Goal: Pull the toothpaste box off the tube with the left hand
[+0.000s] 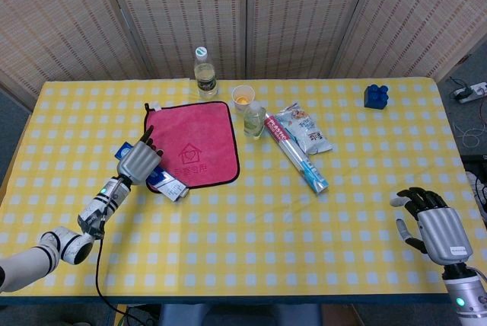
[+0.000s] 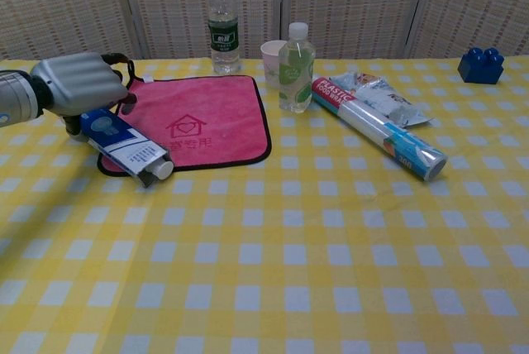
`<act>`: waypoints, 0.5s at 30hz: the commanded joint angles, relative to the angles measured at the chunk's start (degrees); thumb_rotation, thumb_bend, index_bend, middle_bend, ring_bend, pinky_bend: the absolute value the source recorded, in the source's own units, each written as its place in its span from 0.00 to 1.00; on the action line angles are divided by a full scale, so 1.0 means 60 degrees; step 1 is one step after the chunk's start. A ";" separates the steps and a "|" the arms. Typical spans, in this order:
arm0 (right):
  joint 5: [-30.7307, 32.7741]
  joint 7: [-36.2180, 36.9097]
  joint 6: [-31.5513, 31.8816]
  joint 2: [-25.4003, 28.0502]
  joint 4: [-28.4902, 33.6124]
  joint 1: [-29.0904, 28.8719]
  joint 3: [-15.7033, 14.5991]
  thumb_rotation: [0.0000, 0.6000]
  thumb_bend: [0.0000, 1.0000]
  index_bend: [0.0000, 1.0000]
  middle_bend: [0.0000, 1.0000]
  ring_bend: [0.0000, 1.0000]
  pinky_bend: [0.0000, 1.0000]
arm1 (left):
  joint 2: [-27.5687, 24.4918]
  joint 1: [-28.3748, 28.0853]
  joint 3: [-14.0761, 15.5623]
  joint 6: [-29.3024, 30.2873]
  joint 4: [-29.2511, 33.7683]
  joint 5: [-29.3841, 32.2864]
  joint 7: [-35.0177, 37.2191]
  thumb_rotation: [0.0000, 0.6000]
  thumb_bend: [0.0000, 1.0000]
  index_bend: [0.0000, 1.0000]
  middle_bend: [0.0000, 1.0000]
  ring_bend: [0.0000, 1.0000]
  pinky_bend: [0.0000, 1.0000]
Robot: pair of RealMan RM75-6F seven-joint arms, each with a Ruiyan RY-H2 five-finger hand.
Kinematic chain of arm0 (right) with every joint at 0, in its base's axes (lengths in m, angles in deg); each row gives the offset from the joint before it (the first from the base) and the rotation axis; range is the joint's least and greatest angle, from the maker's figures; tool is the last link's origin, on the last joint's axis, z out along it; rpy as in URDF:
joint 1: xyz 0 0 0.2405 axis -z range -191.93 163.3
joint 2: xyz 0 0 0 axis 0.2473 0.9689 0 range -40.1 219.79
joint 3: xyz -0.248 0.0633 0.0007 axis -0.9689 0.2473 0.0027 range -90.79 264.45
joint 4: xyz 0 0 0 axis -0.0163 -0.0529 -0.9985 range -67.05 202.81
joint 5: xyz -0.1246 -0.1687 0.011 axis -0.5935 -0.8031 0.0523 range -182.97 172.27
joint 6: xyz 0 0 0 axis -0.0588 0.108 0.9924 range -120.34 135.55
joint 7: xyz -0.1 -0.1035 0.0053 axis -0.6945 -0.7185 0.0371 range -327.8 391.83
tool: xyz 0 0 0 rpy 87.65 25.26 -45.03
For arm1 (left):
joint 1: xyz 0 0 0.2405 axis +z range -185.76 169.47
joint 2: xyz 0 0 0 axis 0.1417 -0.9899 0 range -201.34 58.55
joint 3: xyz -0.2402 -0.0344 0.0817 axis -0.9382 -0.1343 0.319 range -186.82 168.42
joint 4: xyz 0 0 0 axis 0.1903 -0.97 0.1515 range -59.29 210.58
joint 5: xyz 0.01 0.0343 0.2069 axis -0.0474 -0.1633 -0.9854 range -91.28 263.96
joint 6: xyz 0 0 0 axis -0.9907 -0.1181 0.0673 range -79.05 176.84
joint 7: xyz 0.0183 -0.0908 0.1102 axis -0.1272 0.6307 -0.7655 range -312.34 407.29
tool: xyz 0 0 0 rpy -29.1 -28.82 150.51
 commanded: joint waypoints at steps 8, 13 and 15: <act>0.0024 0.0147 -0.0039 -0.0065 -0.0143 -0.0011 -0.0012 1.00 0.39 0.37 0.29 0.18 0.22 | -0.0717 0.0921 -0.0579 0.2002 0.1734 0.1719 -0.3707 1.00 0.18 0.42 0.48 0.29 0.00; 0.0047 0.0238 -0.0033 -0.0104 -0.0220 0.0015 -0.0033 1.00 0.39 0.37 0.29 0.18 0.22 | -0.1425 0.1247 -0.0712 0.2868 0.3535 0.2600 -0.5034 1.00 0.18 0.41 0.49 0.29 0.00; 0.0037 0.0252 -0.0006 -0.0105 -0.0236 0.0026 -0.0034 1.00 0.39 0.37 0.29 0.18 0.22 | -0.1680 0.1316 -0.0732 0.3193 0.4142 0.2822 -0.5457 1.00 0.18 0.41 0.48 0.29 0.00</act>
